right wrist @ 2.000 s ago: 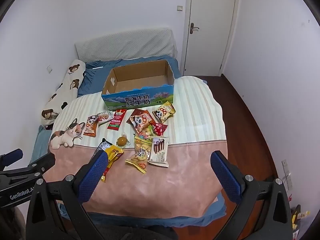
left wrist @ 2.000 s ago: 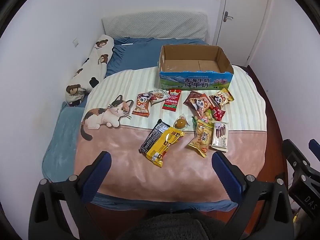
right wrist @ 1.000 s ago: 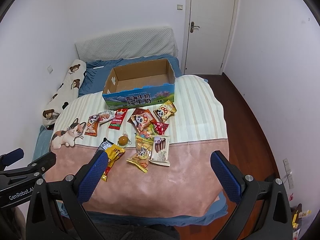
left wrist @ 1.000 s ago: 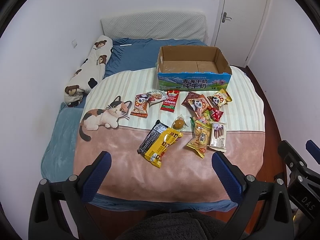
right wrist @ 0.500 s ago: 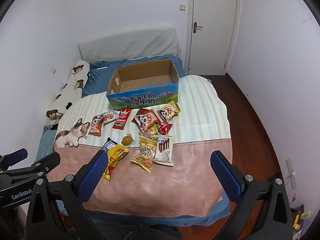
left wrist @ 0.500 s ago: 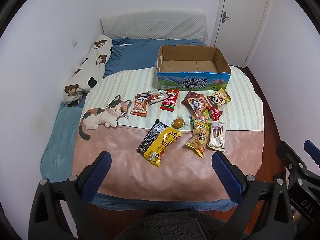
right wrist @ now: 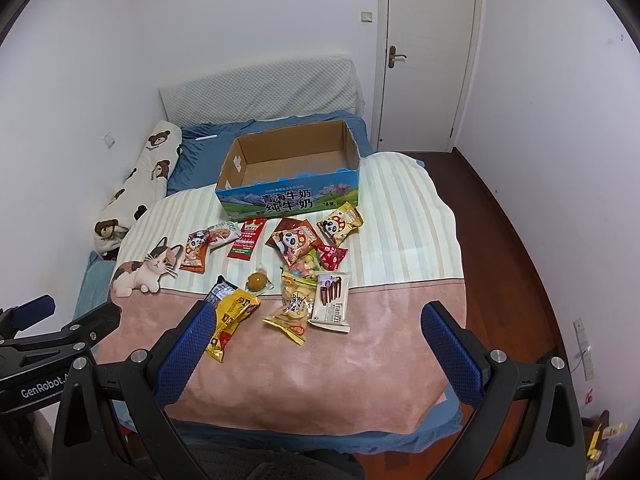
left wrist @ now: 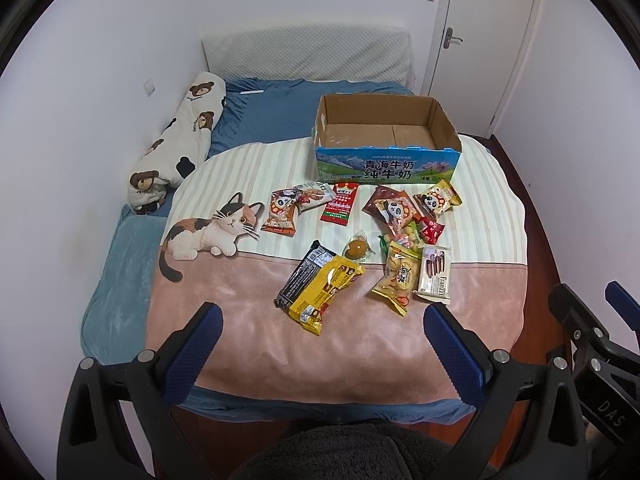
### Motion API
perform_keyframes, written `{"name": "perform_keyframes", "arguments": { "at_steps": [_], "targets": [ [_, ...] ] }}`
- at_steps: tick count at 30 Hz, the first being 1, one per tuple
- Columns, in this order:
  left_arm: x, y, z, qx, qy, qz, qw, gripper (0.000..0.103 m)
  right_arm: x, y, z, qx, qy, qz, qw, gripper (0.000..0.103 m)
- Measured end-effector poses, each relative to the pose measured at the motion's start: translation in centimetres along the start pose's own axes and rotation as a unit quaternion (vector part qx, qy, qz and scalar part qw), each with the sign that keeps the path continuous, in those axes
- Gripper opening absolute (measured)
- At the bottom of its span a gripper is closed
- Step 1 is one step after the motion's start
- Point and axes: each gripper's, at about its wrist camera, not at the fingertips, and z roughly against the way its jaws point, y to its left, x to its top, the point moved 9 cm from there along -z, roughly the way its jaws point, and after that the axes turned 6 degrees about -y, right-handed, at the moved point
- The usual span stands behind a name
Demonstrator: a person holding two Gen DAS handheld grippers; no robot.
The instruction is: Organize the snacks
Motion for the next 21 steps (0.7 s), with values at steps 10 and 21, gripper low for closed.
{"name": "perform_keyframes", "arguments": {
  "at_steps": [10, 21],
  "targets": [
    [0.03, 0.14, 0.11, 0.000, -0.001, 0.000, 1.0000, 0.103, 0.08, 0.05, 0.17, 0.002, 0.001, -0.001, 1.000, 0.103],
    [0.09, 0.55, 0.55, -0.002, -0.002, 0.000, 1.0000, 0.103, 0.09, 0.29, 0.31, 0.004, 0.003, -0.002, 1.000, 0.103]
  ]
}}
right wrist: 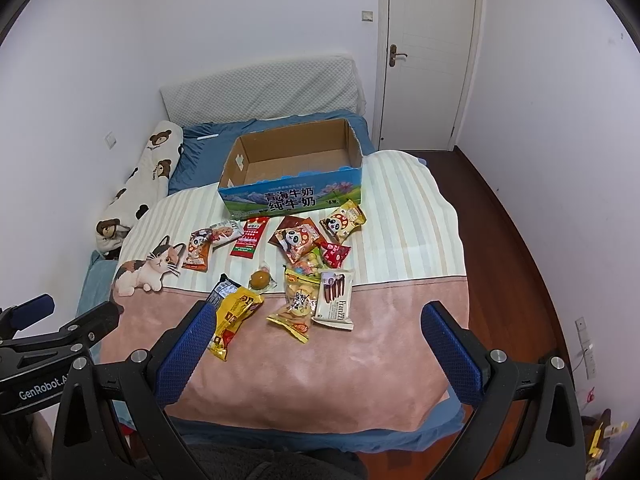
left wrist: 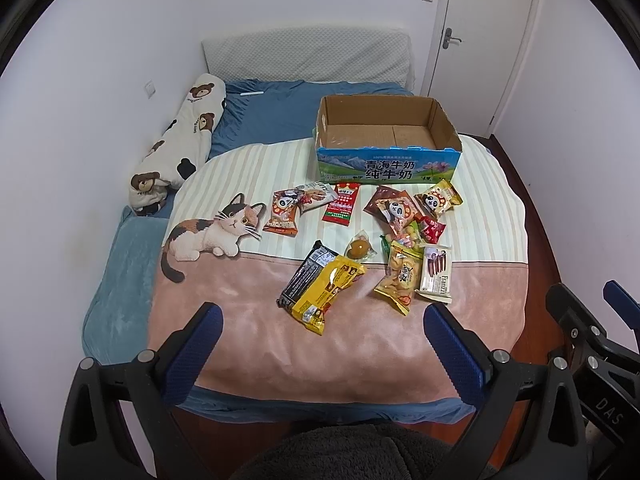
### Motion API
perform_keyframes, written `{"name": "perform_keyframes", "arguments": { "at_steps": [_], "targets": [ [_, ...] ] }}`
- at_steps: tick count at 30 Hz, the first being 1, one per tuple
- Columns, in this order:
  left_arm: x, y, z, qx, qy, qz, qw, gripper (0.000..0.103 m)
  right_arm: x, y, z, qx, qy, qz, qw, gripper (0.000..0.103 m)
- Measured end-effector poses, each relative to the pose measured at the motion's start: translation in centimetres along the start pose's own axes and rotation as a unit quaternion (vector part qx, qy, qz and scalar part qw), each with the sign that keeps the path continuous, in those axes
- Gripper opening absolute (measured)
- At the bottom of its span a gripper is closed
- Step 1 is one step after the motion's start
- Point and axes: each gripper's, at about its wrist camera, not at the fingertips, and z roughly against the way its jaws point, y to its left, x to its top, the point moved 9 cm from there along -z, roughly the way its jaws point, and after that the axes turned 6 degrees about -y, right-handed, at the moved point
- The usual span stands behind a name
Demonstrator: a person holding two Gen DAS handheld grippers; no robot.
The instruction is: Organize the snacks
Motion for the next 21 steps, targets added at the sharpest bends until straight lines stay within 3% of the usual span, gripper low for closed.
{"name": "perform_keyframes", "arguments": {
  "at_steps": [11, 15, 21],
  "targets": [
    [0.1, 0.7, -0.4, 0.008, -0.006, 0.004, 0.9999, 0.103, -0.1, 0.2, -1.4, 0.005, 0.011, -0.011, 1.000, 0.103],
    [0.8, 2.1, -3.2, 0.027, -0.008, 0.017, 0.9995, 0.103, -0.4, -0.8, -4.5, 0.005, 0.035, -0.036, 0.999, 0.103],
    [0.5, 4.2, -10.6, 0.052, 0.039, 0.031, 0.9974, 0.103, -2.4, -2.1, -12.5, -0.002, 0.101, -0.069, 0.993, 0.103]
  ]
}}
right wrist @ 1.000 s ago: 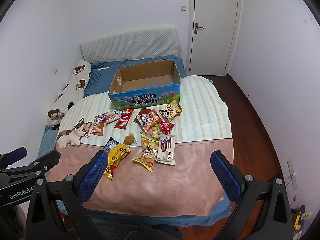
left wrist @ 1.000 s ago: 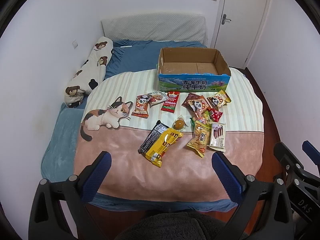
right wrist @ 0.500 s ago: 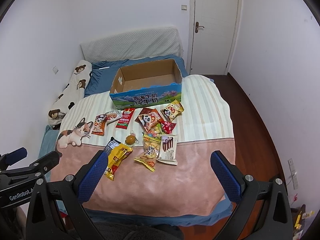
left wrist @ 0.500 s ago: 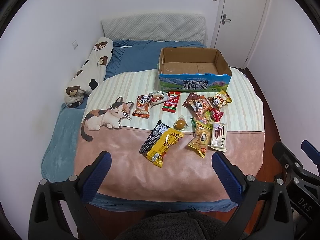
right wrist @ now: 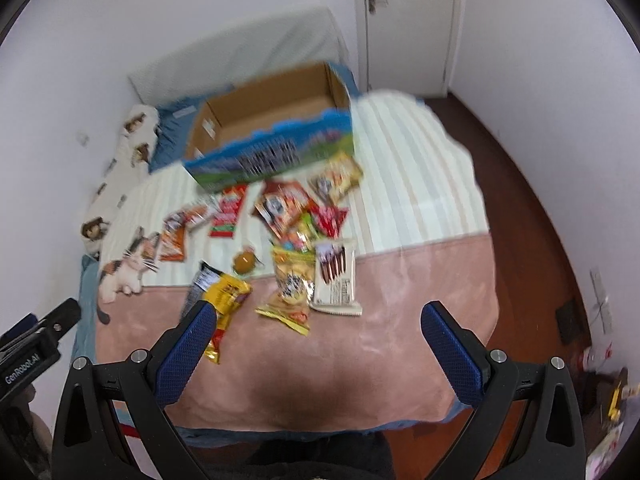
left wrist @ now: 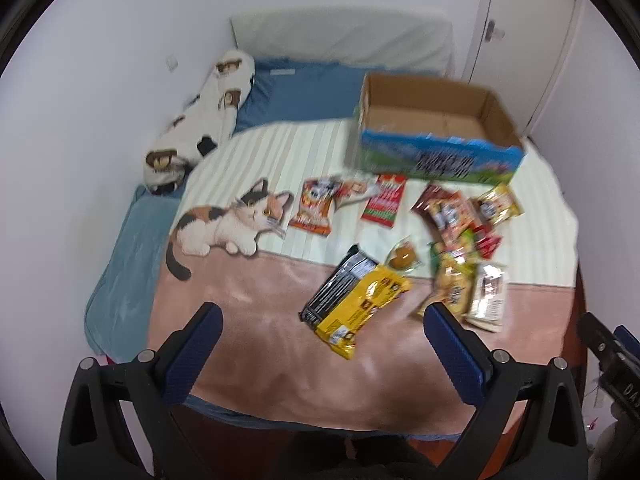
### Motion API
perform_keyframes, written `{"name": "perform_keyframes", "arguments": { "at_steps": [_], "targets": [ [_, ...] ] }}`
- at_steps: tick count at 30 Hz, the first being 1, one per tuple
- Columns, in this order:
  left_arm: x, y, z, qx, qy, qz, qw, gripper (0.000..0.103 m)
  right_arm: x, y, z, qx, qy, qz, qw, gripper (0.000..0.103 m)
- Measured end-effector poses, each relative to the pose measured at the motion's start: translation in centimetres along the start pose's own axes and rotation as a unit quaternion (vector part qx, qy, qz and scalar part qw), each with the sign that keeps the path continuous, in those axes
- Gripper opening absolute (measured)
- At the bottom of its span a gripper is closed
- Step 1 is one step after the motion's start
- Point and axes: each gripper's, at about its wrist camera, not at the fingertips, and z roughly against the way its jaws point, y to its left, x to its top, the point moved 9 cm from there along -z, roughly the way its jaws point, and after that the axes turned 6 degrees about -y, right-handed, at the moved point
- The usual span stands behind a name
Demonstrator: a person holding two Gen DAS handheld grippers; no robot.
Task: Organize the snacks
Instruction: 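Grasp the yellow-black chocolate bag with the left tool while the right tool grasps the yellow bread bag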
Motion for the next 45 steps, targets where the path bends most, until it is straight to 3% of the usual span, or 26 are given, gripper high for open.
{"name": "perform_keyframes", "arguments": {
  "at_steps": [12, 19, 21, 26, 30, 34, 37, 41, 43, 45],
  "targets": [
    [-3.3, 0.8, -13.7, 0.038, 0.092, -0.061, 0.9931, 0.103, -5.0, -0.7, -18.8, 0.011, 0.148, -0.057, 0.987, 0.103],
    [-5.4, -1.7, -20.4, 0.004, 0.142, -0.138, 0.9802, 0.103, -5.9, 1.1, -24.5, 0.024, 0.188, -0.081, 0.979, 0.103],
    [-6.0, -3.2, -21.8, -0.013, 0.149, -0.168, 0.9744, 0.103, -6.5, 1.7, -25.5, 0.023, 0.203, -0.080, 0.976, 0.103],
    [-6.9, -5.5, -25.2, -0.004, 0.157, -0.230, 0.9606, 0.103, -7.3, 2.6, -27.7, -0.003, 0.216, -0.072, 0.974, 0.103],
    [-4.4, -4.6, -26.4, -0.001, 0.152, -0.177, 0.9724, 0.103, -7.0, 3.8, -27.8, 0.012, 0.213, -0.085, 0.973, 0.102],
    [-2.5, -2.2, -27.6, 0.008, 0.164, -0.125, 0.9786, 0.103, -7.0, 4.3, -28.4, 0.016, 0.216, -0.100, 0.971, 0.102],
    [-2.6, -1.4, -27.0, -0.025, 0.179, -0.108, 0.9777, 0.103, -7.1, 4.4, -28.9, 0.017, 0.217, -0.110, 0.970, 0.102],
    [-4.2, -2.3, -24.0, -0.088, 0.184, -0.150, 0.9674, 0.103, -7.0, 4.4, -29.3, 0.014, 0.225, -0.109, 0.968, 0.101],
    [-5.5, -2.8, -23.7, -0.090, 0.184, -0.175, 0.9631, 0.103, -7.1, 4.2, -29.1, 0.021, 0.229, -0.104, 0.968, 0.100],
    [-7.0, -3.2, -24.6, -0.068, 0.188, -0.196, 0.9599, 0.103, -7.7, 4.3, -28.9, 0.036, 0.242, -0.106, 0.964, 0.099]
  ]
}}
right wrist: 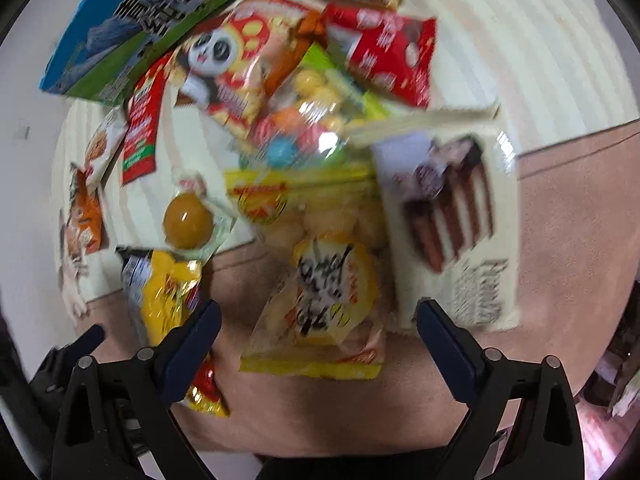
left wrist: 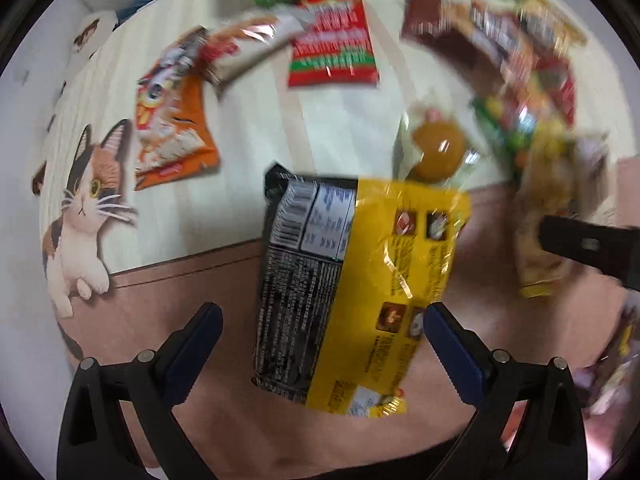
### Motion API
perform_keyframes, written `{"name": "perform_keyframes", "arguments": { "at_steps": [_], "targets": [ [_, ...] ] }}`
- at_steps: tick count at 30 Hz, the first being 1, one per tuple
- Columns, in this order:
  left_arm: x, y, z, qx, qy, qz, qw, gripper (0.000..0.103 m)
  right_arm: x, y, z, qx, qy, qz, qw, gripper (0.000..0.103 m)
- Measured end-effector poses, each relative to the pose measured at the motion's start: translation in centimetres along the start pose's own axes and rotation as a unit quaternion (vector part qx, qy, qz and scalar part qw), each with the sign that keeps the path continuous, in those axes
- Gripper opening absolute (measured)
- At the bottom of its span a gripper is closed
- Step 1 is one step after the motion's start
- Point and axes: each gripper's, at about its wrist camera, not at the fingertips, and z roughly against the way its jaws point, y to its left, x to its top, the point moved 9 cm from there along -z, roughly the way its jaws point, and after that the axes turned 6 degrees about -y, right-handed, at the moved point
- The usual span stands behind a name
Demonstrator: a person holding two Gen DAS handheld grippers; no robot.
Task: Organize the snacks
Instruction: 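Grasp the yellow-black chocolate bag with the left tool while the right tool grasps the yellow bread bag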
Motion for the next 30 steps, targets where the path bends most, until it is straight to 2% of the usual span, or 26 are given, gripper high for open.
{"name": "perform_keyframes", "arguments": {
  "at_steps": [2, 4, 8, 13, 15, 17, 19, 21, 27, 30],
  "targets": [
    [0.1, -0.3, -1.3, 0.016, 0.007, 0.004, 0.9998, 0.103, -0.6, 0.1, -0.5, 0.008, 0.015, -0.003, 1.000, 0.098],
    [0.5, 0.4, -1.6, 0.015, 0.008, 0.020, 0.9997, 0.103, -1.0, -0.3, -0.8, 0.006, 0.016, -0.011, 1.000, 0.098],
    [2.2, 3.4, -1.3, 0.028, -0.004, 0.061, 0.9978, 0.103, -1.0, -1.4, -1.3, 0.003, 0.011, -0.039, 0.999, 0.098],
    [2.8, 6.2, -1.9, -0.001, 0.011, 0.093, 0.9956, 0.103, -0.1, -2.6, -2.3, -0.009, -0.009, -0.060, 0.998, 0.098],
    [2.5, 7.2, -3.2, -0.012, 0.016, 0.103, 0.9945, 0.103, 0.3, -2.6, -2.9, -0.022, -0.010, -0.057, 0.998, 0.098],
    [1.8, 7.4, -4.5, -0.044, 0.040, 0.131, 0.9896, 0.103, 0.4, -2.2, -3.1, -0.039, -0.014, -0.045, 0.998, 0.094],
    [0.2, 9.3, -5.3, -0.063, 0.048, 0.147, 0.9860, 0.103, 0.0, -1.5, -3.0, -0.067, -0.020, -0.015, 0.997, 0.075],
    [-0.2, 10.3, -5.6, -0.070, 0.047, 0.154, 0.9844, 0.103, -0.9, -0.7, -2.9, -0.062, -0.016, 0.008, 0.998, 0.060],
    [-1.7, 9.4, -6.7, -0.073, 0.030, 0.136, 0.9876, 0.103, -5.1, 0.4, -2.9, -0.051, 0.023, 0.051, 0.997, 0.058],
    [-2.6, 8.3, -7.6, -0.040, 0.033, 0.098, 0.9938, 0.103, -6.0, 0.2, -3.0, -0.044, 0.021, 0.051, 0.997, 0.059]
  ]
}}
